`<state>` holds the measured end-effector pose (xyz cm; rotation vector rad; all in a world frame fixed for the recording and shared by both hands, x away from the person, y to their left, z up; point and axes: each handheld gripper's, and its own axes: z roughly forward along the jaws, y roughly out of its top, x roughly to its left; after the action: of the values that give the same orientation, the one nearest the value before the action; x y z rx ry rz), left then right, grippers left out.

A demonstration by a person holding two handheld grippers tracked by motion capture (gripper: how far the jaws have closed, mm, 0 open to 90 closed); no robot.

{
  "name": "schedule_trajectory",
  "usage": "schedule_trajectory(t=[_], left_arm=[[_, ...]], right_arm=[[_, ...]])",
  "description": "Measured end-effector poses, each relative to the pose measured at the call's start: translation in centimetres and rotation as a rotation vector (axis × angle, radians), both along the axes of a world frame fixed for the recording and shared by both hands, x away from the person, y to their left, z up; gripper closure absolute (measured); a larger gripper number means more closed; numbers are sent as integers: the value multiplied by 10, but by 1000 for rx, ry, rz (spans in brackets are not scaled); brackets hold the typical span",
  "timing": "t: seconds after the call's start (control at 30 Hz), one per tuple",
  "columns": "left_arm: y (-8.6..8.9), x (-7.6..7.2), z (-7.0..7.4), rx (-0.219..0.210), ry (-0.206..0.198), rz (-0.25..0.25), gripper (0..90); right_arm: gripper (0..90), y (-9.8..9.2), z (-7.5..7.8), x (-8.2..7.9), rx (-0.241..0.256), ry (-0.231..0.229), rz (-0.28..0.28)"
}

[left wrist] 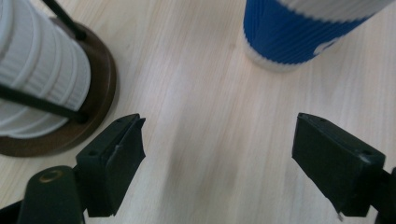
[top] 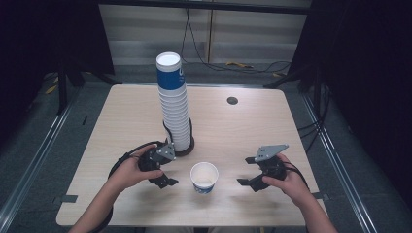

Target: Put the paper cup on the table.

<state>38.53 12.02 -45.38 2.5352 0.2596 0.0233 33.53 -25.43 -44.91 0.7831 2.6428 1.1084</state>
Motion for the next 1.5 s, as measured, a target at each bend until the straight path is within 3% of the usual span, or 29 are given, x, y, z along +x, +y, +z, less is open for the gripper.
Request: schedule_trajectory(t=[0.37,0.67,0.93,1.27,1.5], left_arm=[[22,5,-8,-64,21,62,164],[33,6,-10,-81,28,77,163],[48,9,-11,-125,38,113,163],[67,13,-14,-143,34,172,163],[82,17,-19,-145,-10,211,163]], right_arm=[[153,-18,-8,-5,7,7,-50],[153,-27,-14,-8,29,3,-86],[153,-37,-20,-11,36,-5,-124],[153,-48,-26,-14,31,-12,-161],[153,-57,-31,-15,12,-17,-188]])
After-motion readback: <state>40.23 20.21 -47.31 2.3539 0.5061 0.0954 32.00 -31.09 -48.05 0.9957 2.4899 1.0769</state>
